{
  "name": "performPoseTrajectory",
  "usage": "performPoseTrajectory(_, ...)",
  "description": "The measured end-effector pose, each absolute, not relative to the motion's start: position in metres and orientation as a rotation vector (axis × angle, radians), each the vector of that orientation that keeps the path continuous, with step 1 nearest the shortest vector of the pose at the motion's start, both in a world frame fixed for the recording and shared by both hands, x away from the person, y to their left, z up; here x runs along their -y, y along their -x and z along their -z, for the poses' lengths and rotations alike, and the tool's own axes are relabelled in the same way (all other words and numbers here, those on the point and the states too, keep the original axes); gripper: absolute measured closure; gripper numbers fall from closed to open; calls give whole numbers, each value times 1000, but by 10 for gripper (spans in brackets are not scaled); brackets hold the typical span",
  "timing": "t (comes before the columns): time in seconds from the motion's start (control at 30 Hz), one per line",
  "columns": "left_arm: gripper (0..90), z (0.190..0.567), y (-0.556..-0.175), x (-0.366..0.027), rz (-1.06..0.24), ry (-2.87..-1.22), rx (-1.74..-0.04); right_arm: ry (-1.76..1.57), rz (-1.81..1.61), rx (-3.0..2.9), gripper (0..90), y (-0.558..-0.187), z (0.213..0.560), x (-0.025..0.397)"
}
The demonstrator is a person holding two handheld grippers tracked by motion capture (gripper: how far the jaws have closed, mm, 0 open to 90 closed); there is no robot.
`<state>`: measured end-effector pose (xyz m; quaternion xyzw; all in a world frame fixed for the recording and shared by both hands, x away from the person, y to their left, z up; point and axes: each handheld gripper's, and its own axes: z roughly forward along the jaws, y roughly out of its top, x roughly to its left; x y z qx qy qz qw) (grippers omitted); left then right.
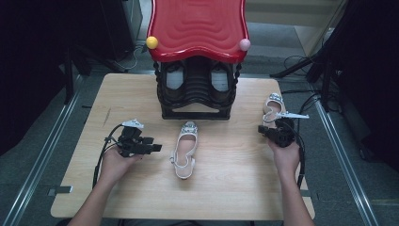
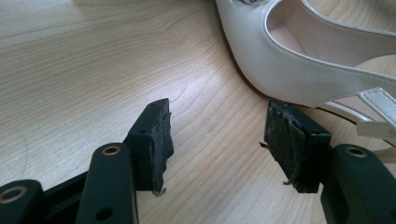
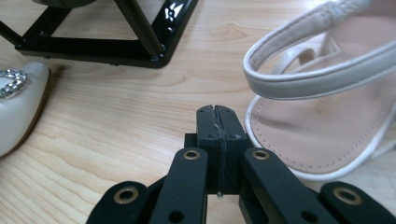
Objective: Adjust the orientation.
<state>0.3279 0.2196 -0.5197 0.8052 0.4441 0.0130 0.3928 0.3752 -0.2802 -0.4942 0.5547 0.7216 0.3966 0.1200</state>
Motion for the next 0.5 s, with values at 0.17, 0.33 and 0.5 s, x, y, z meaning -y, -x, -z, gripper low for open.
performPoseTrajectory(0.17, 415, 521, -333, -213, -22, -2054, -1120, -1647, -1155, -2079, 900, -368, 494, 291)
performPoseTrajectory(0.33, 416, 522, -335, -209, -30, -2067, -1102, -1657, -1160, -2060, 889, -364, 493, 295)
performPoseTrajectory(0.5, 416, 520, -334, -211, -30, -2062, -1103, -1624, -1183, -2060, 873, -369, 483, 290)
